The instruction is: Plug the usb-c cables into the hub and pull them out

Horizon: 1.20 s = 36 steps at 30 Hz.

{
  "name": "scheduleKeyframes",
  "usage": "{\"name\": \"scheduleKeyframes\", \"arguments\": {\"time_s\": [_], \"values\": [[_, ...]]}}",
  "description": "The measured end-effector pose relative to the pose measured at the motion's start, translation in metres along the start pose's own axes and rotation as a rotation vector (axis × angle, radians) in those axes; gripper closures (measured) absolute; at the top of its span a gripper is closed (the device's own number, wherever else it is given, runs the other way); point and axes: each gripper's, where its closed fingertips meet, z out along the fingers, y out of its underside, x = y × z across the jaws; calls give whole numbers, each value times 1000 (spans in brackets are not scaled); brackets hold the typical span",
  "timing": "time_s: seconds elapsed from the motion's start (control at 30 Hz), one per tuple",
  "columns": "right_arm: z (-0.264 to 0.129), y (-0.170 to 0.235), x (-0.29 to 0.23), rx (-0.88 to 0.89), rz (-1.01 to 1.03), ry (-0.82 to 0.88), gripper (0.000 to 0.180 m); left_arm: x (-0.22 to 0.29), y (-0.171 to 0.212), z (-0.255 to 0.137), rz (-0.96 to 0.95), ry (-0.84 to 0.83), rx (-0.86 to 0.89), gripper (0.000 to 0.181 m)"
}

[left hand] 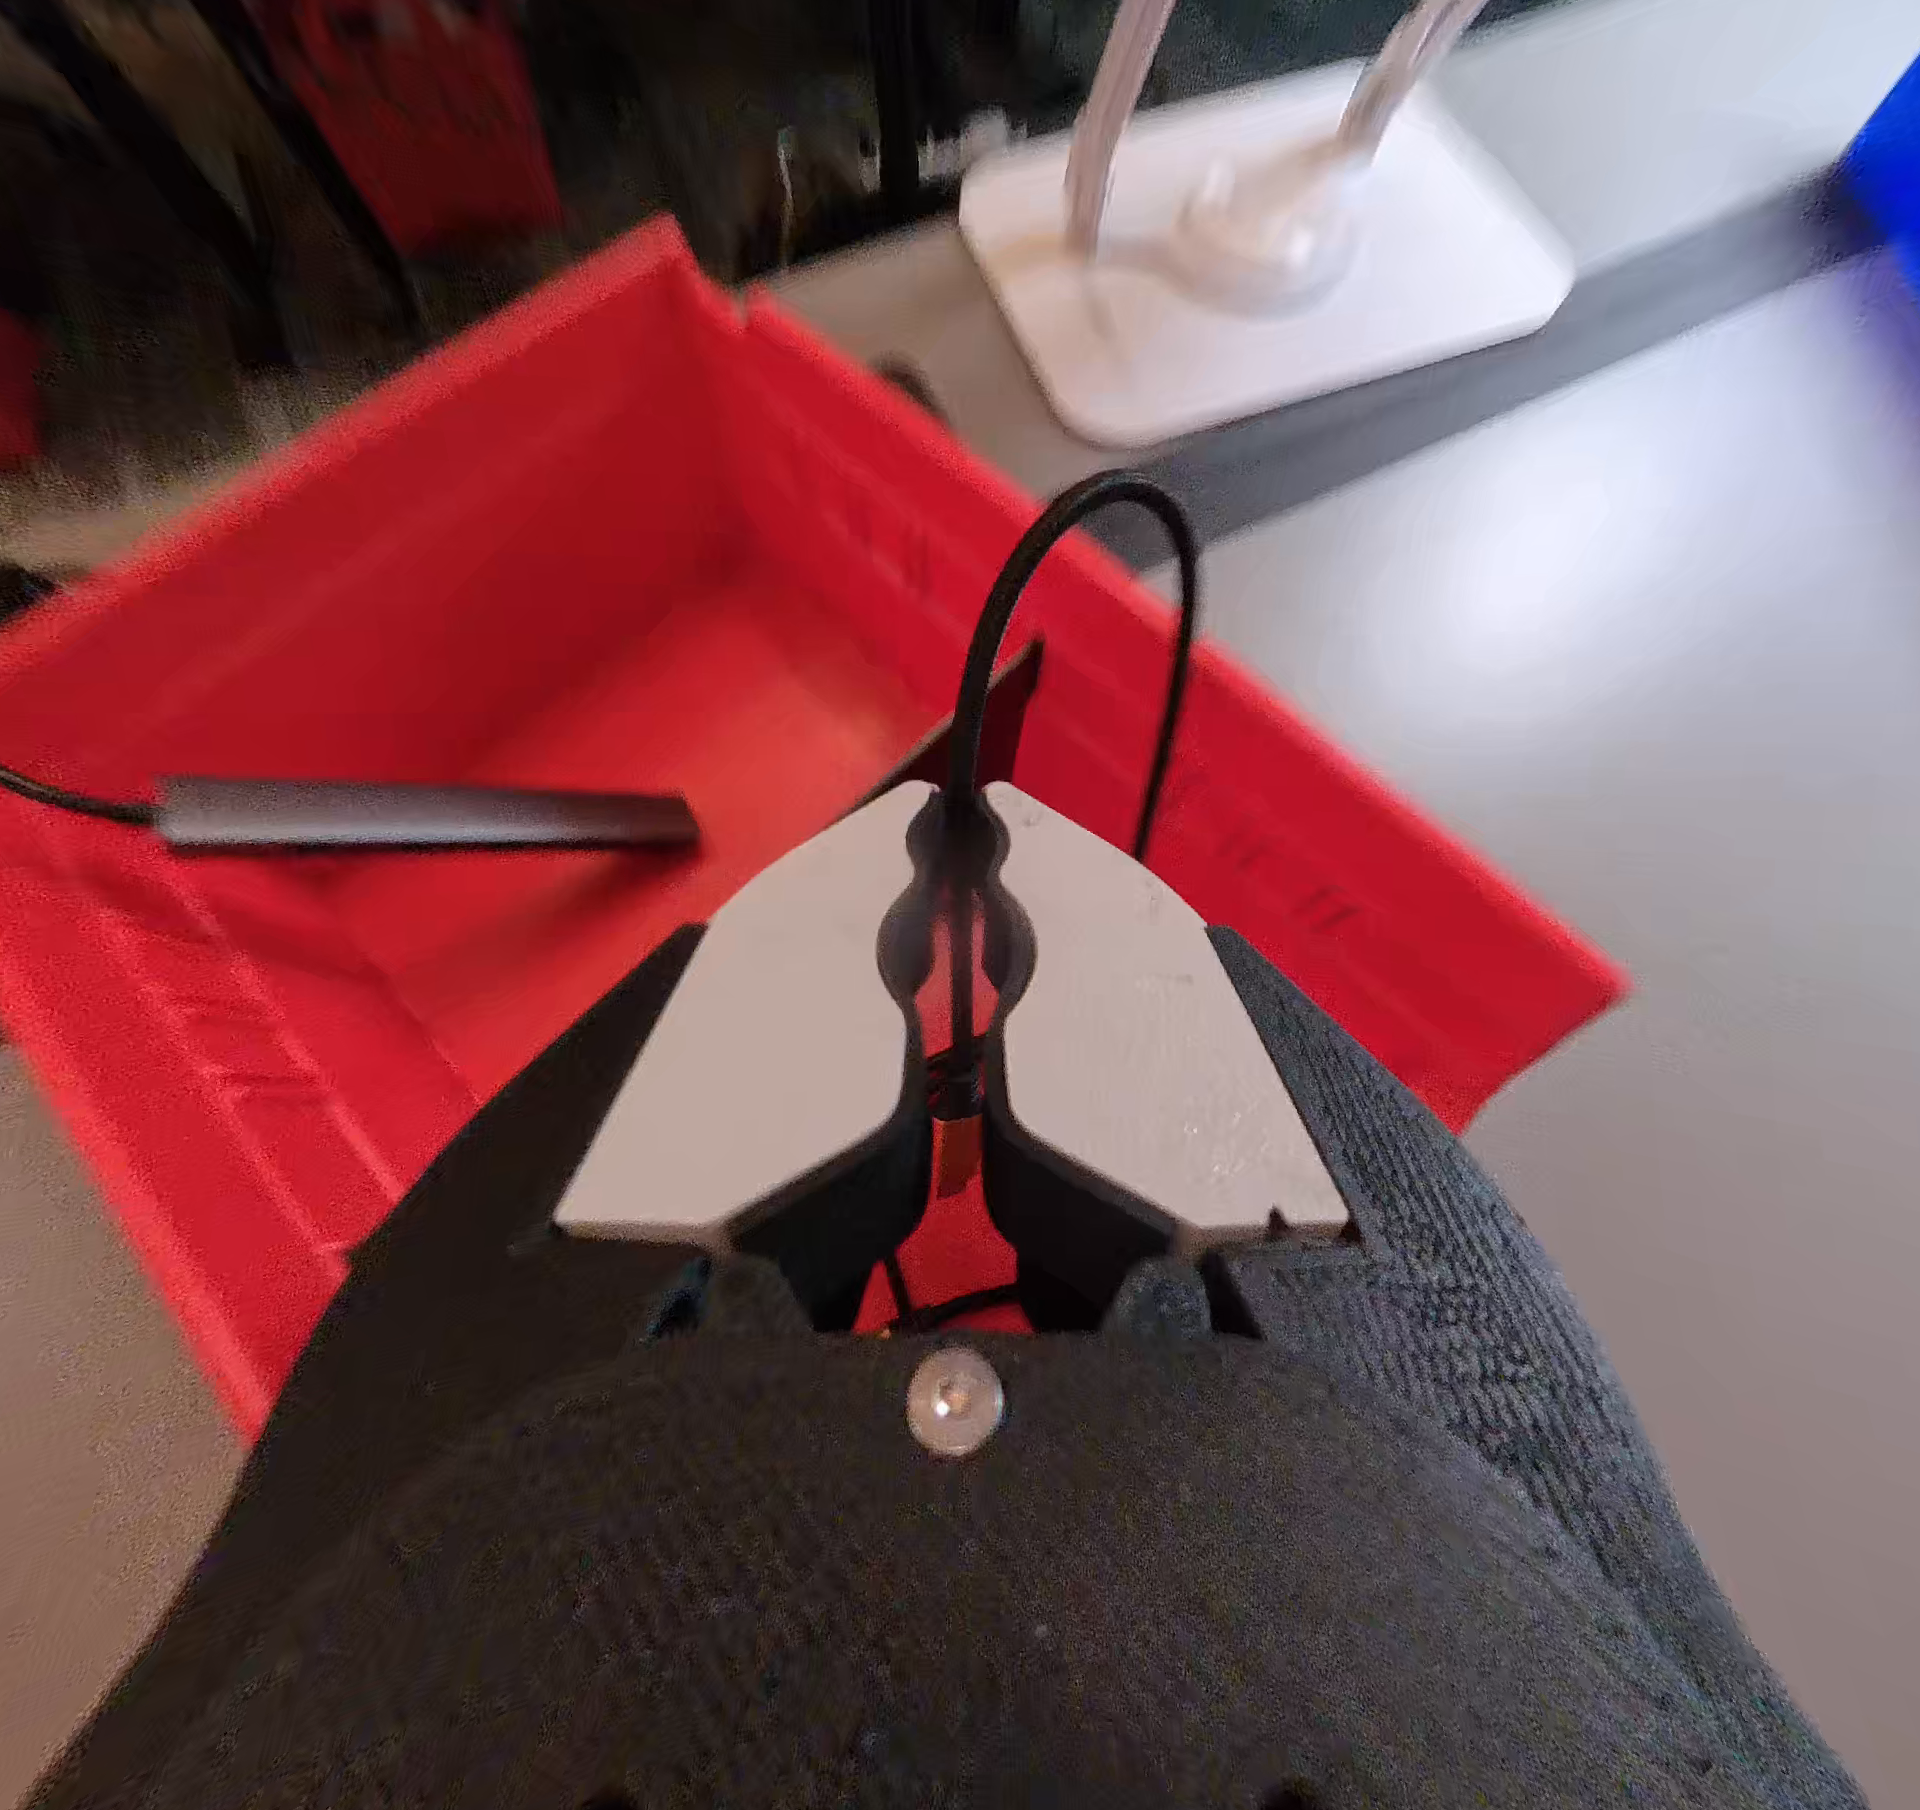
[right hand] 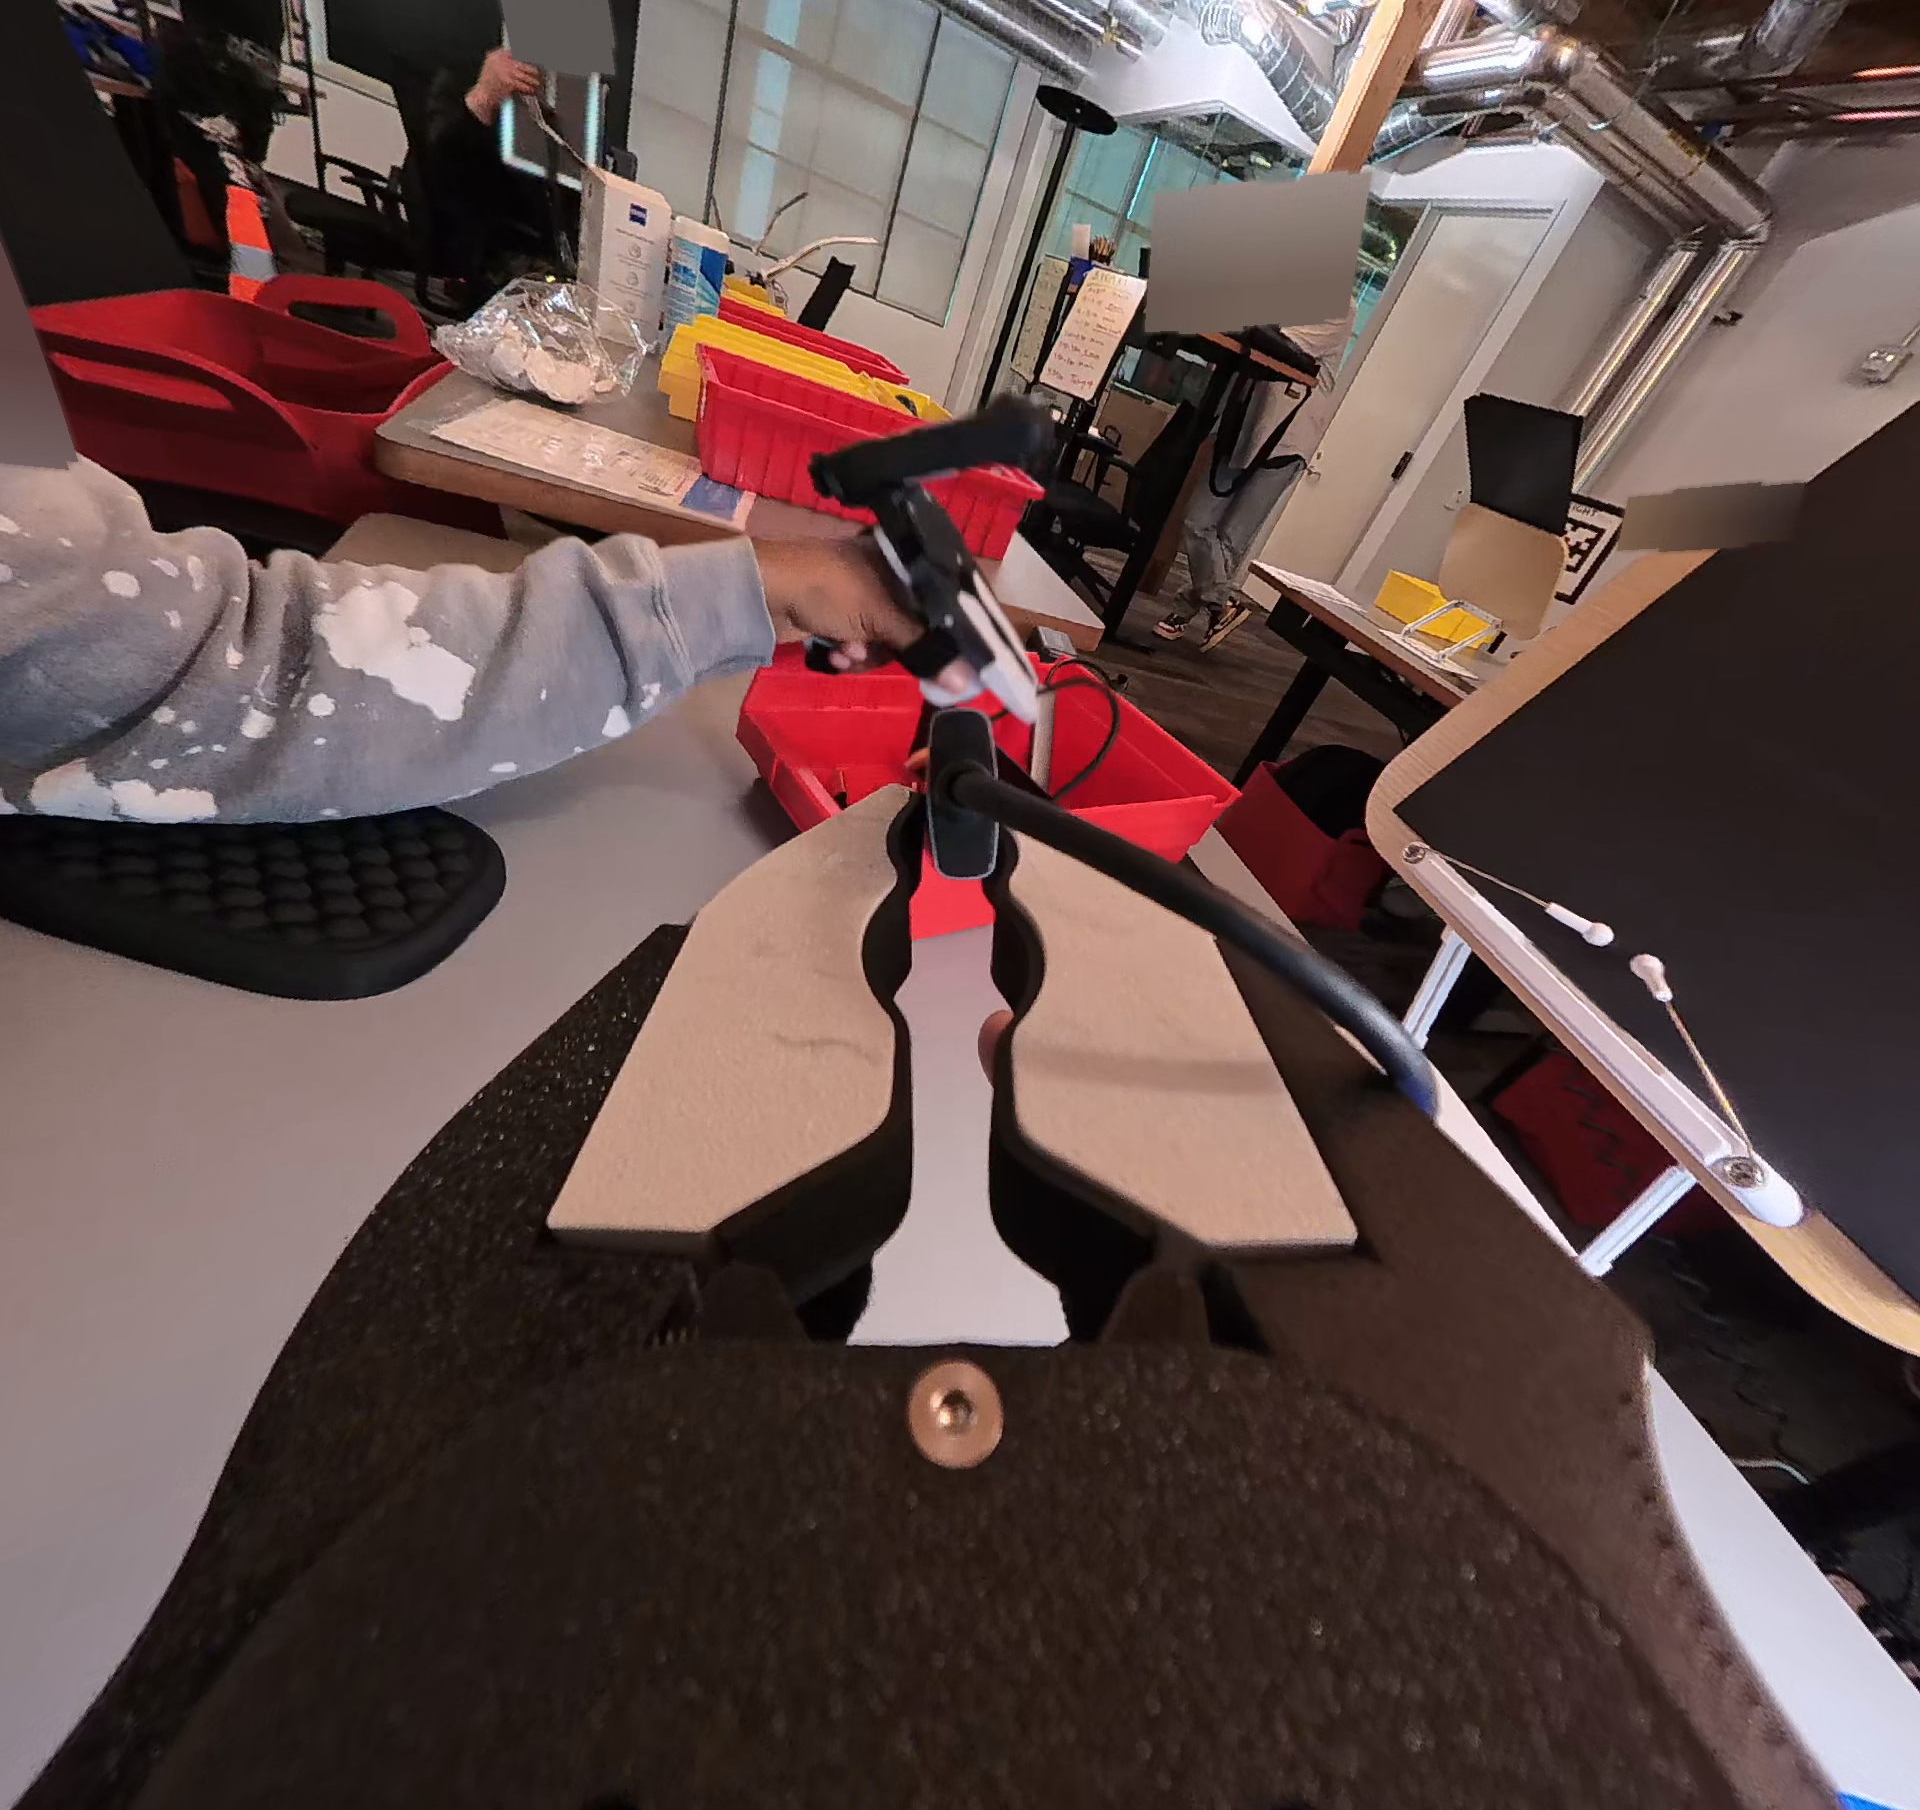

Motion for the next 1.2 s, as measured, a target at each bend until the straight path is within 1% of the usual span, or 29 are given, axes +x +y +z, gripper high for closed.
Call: {"name": "scheduleKeyframes", "arguments": {"time_s": [0.07,0.17,0.23,0.3,0.47,0.53,0.63,0.7,0.8,0.9,1.1,1.2], "values": [[-1,-1,1,8,7,1,170,10,-31,-29,18,10,129,176],[-1,-2,1,7,4,7,170,35,-66,-67,38,77,279,177],[-2,-3,2,8,0,12,170,59,-79,-83,57,160,329,177],[-4,-5,3,15,-1,19,170,91,-84,-89,84,280,331,177],[-16,-14,11,48,3,50,170,193,-76,-84,236,698,315,177],[-22,-18,16,62,1,71,170,226,-77,-79,288,788,362,177],[-31,-23,24,80,0,107,170,268,-84,-79,320,885,547,177],[-36,-24,29,90,2,130,170,287,-81,-72,323,924,615,176],[-42,-26,34,100,9,147,170,308,-62,-52,340,972,610,176],[-45,-27,35,105,7,153,170,320,-45,-37,357,1020,564,176],[-47,-27,38,108,12,159,170,327,-22,-36,366,1170,514,177],[-45,-25,37,98,12,158,169,323,-25,-34,312,1180,540,177]]}}
